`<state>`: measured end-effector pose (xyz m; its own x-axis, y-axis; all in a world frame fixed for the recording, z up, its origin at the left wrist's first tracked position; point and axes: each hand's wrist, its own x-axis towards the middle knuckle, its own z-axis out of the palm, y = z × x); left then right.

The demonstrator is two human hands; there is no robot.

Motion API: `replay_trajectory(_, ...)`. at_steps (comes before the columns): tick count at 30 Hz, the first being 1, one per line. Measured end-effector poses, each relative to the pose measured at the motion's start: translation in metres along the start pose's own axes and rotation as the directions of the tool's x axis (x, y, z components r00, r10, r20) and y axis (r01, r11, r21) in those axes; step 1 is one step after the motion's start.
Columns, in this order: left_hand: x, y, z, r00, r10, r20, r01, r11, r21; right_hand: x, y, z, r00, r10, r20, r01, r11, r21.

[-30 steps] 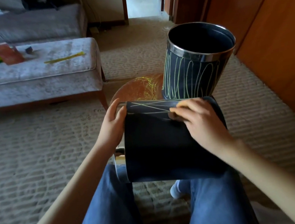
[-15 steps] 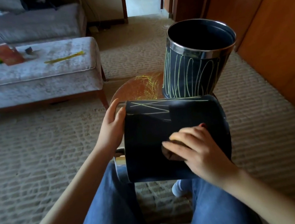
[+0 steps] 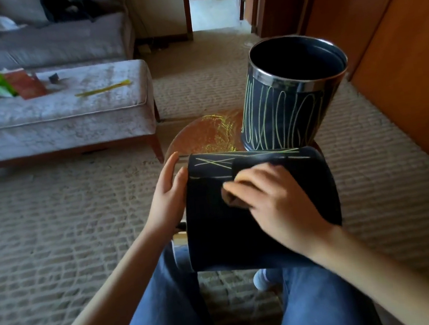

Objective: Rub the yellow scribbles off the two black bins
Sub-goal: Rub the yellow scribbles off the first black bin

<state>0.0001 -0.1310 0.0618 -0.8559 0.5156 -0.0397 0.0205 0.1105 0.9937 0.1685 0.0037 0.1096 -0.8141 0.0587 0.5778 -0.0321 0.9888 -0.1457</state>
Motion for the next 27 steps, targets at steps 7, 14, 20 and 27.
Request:
replay_trajectory(7, -0.02, -0.005, -0.001, 0.998, 0.063, -0.022, -0.063, 0.998, -0.003, -0.022, -0.016, 0.012, 0.977, -0.182, 0.109, 0.185, 0.983, -0.019)
replay_trajectory(14, -0.023, -0.006, 0.001, 0.996, 0.07, -0.052, -0.071, 0.997, -0.015, 0.048, 0.015, 0.025, 0.973, 0.155, 0.174, -0.169, 0.983, 0.074)
replay_trajectory(20, -0.034, -0.004, 0.002, 0.997, 0.063, -0.046, -0.064, 0.998, -0.02, 0.059, 0.016, 0.02, 0.963, 0.195, 0.185, -0.208, 0.977, 0.052)
replay_trajectory(27, -0.032, -0.003, 0.003, 0.996, 0.06, -0.063, -0.063, 0.997, -0.054, -0.008, -0.038, 0.021, 0.965, -0.237, 0.11, 0.238, 0.971, 0.001)
